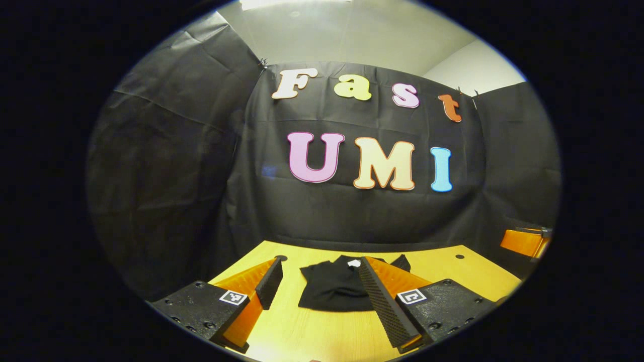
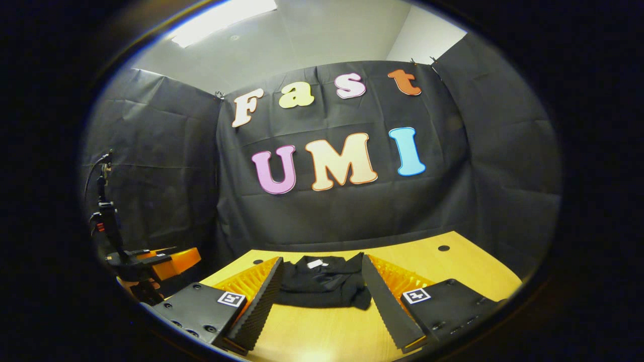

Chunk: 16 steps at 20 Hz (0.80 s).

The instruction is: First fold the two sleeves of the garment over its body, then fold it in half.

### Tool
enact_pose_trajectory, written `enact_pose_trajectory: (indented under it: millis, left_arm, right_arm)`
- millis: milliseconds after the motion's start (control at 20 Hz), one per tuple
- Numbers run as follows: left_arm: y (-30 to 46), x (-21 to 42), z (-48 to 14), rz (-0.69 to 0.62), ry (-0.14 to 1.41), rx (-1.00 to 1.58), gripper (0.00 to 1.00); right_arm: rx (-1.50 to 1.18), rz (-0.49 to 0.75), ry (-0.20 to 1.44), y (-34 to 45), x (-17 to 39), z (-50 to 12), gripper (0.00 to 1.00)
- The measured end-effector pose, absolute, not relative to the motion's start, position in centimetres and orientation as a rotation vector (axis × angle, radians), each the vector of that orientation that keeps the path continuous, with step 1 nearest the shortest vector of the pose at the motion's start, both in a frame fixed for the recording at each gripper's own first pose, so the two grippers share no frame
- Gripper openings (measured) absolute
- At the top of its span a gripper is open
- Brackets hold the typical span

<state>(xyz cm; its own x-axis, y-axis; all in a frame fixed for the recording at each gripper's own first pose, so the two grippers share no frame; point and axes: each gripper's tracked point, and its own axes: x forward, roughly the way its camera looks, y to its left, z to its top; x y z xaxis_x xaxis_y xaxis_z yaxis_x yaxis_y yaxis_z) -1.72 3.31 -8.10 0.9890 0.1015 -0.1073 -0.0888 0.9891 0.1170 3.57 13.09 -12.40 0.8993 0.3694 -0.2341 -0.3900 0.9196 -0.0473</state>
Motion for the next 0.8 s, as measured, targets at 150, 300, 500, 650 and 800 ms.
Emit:
enact_pose_trajectory:
  millis: [150,300,500,650,800]
  left_arm:
    - [2.4,-5.4,-8.2,0.081,0.118,0.125,0.92]
    - [1.7,-7.9,-7.3,0.05,0.095,0.205,0.92]
    - [0.8,-9.8,-6.9,0.026,0.084,0.222,0.92]
    - [0.7,-10.7,-7.1,0.017,0.094,0.22,0.92]
    - [0.3,-10.8,-7.2,0.002,0.105,0.218,0.92]
  right_arm:
    - [-0.123,0.377,0.214,11.7,-0.5,-13.0,0.97]
    - [-0.114,0.354,0.226,10.7,-3.5,-14.1,1.0]
    - [-0.095,0.323,0.218,9.3,-4.9,-13.7,0.94]
    - [-0.081,0.31,0.2,8.7,-5.5,-12.8,0.97]
    - [-0.082,0.293,0.194,7.8,-6.0,-12.5,0.97]
